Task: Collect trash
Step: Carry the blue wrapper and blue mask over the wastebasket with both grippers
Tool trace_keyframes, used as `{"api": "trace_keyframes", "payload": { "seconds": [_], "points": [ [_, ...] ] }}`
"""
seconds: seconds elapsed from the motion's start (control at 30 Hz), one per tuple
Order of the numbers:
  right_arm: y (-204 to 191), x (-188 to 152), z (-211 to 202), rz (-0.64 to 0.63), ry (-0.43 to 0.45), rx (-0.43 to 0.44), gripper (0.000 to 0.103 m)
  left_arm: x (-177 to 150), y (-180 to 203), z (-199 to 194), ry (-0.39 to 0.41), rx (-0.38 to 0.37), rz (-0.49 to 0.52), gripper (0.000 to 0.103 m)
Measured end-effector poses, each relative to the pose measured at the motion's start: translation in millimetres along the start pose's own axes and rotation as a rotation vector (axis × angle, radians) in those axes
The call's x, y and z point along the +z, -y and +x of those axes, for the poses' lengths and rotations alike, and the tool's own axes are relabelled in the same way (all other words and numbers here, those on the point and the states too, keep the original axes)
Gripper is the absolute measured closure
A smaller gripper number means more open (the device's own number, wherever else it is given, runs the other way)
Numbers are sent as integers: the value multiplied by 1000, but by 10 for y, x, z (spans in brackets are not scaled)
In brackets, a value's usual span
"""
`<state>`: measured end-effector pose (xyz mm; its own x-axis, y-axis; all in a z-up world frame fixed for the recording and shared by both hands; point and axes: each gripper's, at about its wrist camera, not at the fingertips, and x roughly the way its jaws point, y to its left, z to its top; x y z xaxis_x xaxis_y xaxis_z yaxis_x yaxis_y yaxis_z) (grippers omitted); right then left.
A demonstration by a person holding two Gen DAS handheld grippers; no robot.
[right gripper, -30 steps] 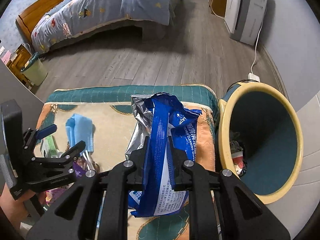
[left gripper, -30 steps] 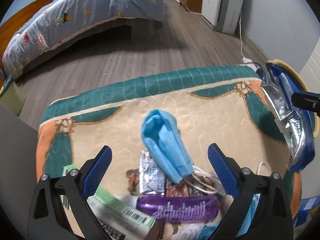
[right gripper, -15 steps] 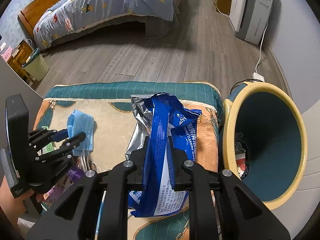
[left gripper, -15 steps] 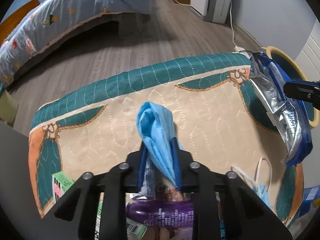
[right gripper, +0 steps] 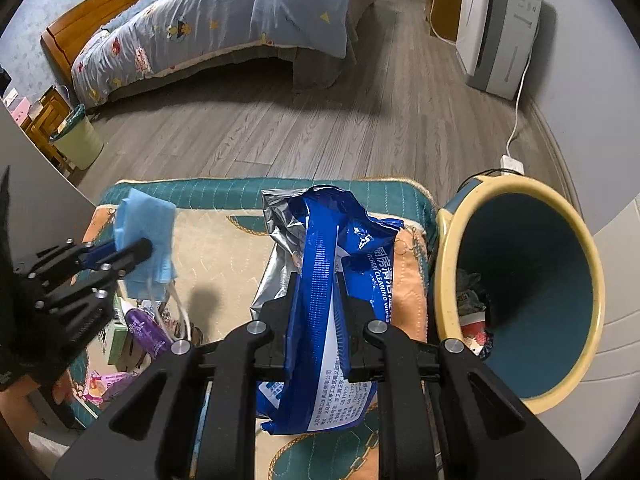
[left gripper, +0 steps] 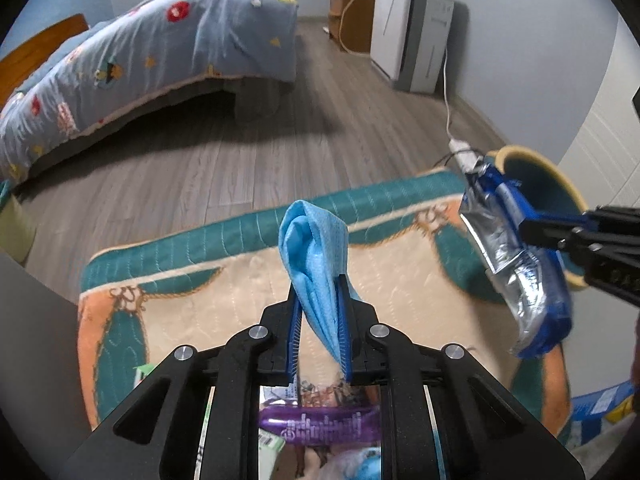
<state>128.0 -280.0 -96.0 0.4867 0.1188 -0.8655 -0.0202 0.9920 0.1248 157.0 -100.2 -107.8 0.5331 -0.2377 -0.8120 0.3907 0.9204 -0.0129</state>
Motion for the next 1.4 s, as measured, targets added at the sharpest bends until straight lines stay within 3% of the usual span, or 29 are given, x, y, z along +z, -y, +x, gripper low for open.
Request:
{"api": "trace_keyframes", "payload": {
  "seconds": [0.27,0.47,0.77,1.07,1.4],
  "points": [
    [82,37,-227,15,46,-5,88,31,146,-386,68,14,38,86],
    [212,61,-413,33,94,-7,88,9,424,-519,74,-18,57,86],
    [875,138,-557,128,156,-88,88,101,983,-595,81,-83,131,86],
    [1770,-10,-518,321,151,-185,88,329,1610,-387,40,-179,214,86],
    [2326,-314,-205,467,62,-243,88,553,2295,187,-33,-229,347,86]
  ]
}}
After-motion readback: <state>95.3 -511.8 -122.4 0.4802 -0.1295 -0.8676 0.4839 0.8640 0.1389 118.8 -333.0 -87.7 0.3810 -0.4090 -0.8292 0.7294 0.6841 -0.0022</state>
